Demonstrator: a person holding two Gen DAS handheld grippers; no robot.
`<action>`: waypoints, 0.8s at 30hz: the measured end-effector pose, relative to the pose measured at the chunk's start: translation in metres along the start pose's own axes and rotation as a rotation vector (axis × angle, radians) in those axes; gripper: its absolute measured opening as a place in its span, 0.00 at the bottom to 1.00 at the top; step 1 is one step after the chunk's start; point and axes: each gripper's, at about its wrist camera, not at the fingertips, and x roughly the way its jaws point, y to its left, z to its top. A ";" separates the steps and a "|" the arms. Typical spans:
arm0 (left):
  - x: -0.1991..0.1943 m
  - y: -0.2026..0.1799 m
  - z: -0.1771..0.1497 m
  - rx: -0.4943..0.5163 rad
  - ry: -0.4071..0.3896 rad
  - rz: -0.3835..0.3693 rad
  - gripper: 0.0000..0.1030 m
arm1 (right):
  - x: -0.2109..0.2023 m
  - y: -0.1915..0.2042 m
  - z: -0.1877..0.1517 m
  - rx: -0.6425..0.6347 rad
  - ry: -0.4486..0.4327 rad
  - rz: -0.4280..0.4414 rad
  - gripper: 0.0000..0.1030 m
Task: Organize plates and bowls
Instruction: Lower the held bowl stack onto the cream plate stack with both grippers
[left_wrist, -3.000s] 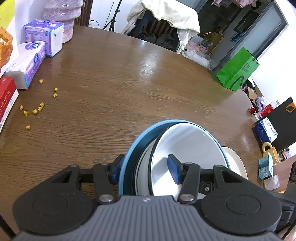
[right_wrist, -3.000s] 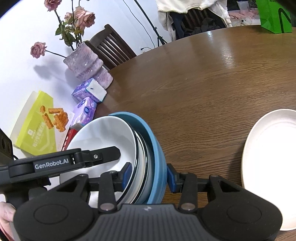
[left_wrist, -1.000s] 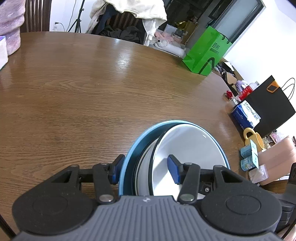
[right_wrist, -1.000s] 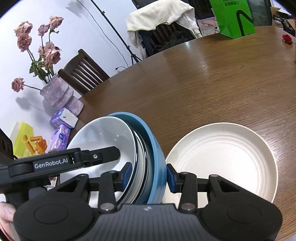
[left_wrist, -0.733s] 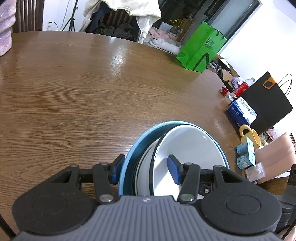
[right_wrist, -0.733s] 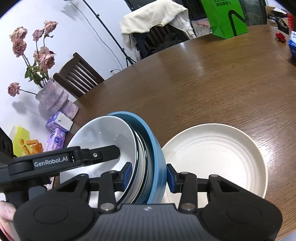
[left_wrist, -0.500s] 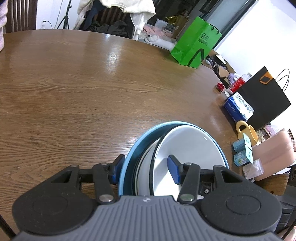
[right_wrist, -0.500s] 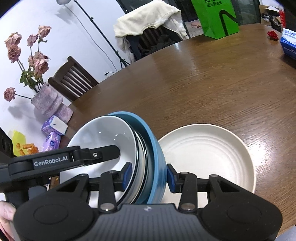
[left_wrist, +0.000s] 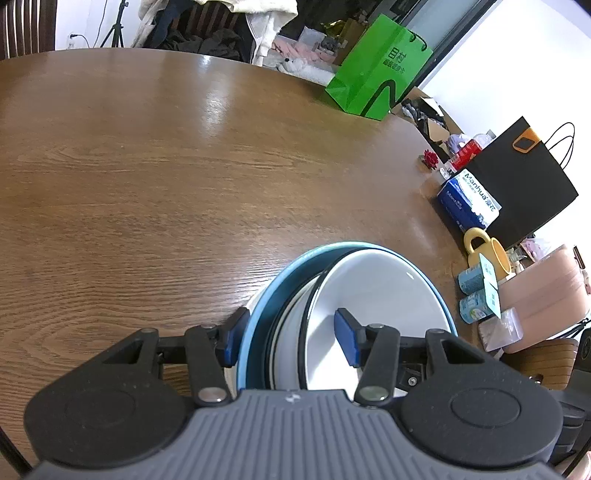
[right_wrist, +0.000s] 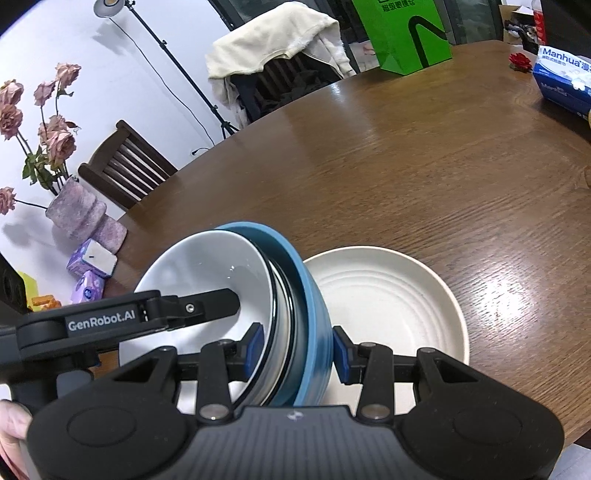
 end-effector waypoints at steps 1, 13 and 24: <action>0.001 -0.001 0.000 0.000 0.003 -0.001 0.49 | 0.000 -0.002 0.000 0.002 0.001 -0.002 0.38; 0.024 -0.008 -0.002 0.004 0.041 -0.003 0.50 | 0.006 -0.023 0.000 0.029 0.019 -0.024 0.38; 0.041 -0.008 -0.004 -0.010 0.068 0.003 0.49 | 0.014 -0.039 0.000 0.040 0.047 -0.032 0.38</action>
